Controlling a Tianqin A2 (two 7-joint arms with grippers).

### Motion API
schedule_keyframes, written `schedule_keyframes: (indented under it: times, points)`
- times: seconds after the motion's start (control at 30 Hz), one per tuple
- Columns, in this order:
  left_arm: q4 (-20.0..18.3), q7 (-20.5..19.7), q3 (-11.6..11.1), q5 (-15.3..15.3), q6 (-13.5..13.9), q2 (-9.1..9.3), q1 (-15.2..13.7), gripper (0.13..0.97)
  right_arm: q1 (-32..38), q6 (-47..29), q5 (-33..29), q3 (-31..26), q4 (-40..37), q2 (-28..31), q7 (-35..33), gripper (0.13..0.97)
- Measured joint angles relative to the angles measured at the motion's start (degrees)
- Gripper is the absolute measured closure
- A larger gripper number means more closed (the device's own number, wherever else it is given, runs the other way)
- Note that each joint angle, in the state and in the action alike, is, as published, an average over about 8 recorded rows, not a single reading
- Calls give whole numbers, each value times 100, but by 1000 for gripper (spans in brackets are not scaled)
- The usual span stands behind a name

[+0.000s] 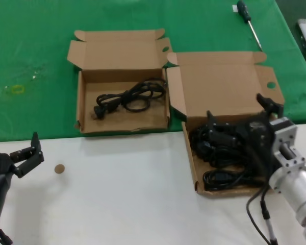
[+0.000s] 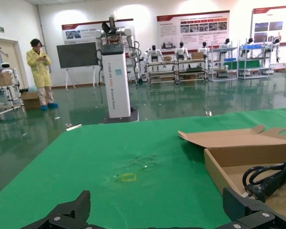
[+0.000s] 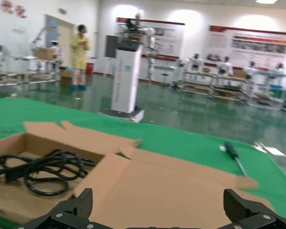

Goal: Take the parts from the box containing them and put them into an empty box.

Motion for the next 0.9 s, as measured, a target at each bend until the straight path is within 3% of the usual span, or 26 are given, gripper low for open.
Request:
schedule_keyframes:
  times: [0.9]
  points:
    - [0, 0, 0, 0, 0, 0, 0, 132, -291, 256, 112, 157, 177, -31, 203, 129]
